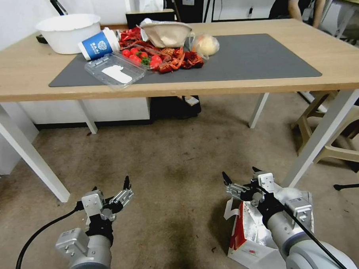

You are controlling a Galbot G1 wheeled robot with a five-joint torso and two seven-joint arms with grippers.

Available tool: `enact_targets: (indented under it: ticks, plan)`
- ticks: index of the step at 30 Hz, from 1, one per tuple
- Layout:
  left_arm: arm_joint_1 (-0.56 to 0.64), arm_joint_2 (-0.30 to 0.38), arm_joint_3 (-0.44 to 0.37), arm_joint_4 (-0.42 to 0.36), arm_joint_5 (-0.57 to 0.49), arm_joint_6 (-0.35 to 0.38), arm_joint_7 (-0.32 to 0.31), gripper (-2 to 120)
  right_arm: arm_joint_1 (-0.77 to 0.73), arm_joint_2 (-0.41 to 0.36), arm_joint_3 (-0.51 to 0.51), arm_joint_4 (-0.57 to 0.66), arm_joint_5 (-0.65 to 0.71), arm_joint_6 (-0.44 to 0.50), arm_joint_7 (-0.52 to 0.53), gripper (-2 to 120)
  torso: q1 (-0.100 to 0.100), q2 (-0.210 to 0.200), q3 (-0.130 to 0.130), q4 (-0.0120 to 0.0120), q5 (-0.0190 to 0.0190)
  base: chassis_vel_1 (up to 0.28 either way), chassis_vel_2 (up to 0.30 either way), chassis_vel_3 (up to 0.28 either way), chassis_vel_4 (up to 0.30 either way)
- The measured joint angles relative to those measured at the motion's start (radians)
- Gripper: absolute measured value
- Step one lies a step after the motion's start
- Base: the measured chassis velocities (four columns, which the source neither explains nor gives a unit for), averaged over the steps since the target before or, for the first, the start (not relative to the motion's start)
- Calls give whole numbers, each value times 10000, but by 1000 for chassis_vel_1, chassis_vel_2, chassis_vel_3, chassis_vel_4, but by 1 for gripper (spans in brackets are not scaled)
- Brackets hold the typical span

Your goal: Pick up the food delivery bag from the floor and place it on the table.

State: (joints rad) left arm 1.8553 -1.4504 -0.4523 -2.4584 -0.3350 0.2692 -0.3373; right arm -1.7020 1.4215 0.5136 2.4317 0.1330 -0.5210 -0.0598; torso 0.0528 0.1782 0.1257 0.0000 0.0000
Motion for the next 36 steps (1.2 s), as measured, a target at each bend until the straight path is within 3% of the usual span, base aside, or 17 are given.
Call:
enact_targets:
  ticks: [11, 31, 36]
  plan:
    - [-72, 136, -101, 141, -102, -19, 3, 100, 140, 25, 5, -198, -64, 221, -292, 100, -60, -372, -313, 0, 0, 0, 0, 0, 0]
    - [-97, 144, -44, 204, -77, -73, 20, 100, 78, 35, 40, -236, -188, 482, -414, 100, -161, -1347, -1186, 0, 0, 0, 0, 0, 0]
    - [-81, 147, -45, 190, -77, -82, 19, 100, 78, 32, 36, -234, -188, 482, -390, 100, -179, -1490, -1257, -1, -1, 0, 0, 0, 0]
